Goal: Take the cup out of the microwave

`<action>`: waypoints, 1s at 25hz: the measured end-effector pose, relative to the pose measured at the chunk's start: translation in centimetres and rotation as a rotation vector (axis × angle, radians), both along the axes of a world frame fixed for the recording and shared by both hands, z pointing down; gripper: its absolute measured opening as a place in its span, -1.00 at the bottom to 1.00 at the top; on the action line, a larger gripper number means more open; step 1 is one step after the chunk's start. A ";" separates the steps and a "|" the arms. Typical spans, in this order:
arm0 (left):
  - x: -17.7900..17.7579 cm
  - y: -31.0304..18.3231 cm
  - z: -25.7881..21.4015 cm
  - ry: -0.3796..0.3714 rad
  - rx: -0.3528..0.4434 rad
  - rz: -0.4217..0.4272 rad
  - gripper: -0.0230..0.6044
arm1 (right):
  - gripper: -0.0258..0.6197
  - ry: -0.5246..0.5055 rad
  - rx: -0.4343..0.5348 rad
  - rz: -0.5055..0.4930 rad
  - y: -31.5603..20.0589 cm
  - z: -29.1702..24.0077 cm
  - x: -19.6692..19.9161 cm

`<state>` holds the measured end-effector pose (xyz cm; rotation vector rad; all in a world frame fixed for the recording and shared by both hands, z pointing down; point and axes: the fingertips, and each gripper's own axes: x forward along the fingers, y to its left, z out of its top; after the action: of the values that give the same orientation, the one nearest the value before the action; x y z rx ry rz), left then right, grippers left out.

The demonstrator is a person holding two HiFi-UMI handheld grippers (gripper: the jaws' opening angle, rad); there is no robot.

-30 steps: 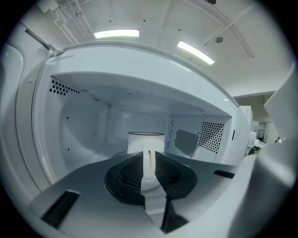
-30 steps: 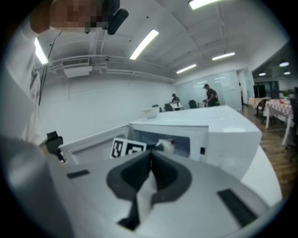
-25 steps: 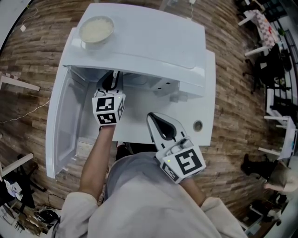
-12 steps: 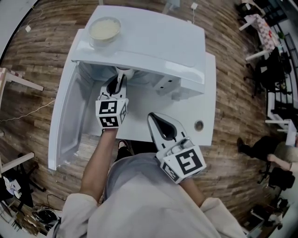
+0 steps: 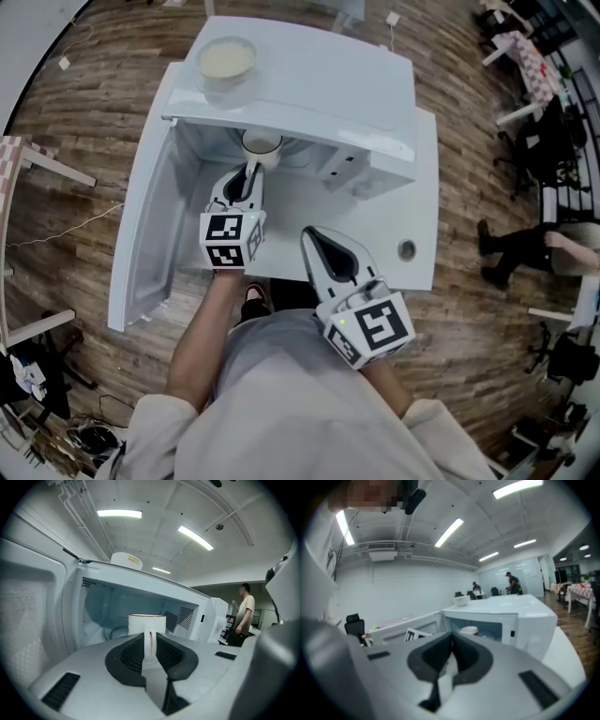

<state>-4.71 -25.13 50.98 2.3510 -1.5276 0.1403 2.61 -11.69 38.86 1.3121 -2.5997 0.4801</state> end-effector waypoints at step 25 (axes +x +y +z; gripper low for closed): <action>-3.3 5.0 -3.8 0.023 0.015 0.029 -0.72 | -0.85 -0.050 0.054 0.008 2.5 -2.0 -3.0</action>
<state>-7.97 -20.09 47.22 2.3787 -1.4899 0.1084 -0.41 -9.16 36.86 1.3440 -2.6673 0.4530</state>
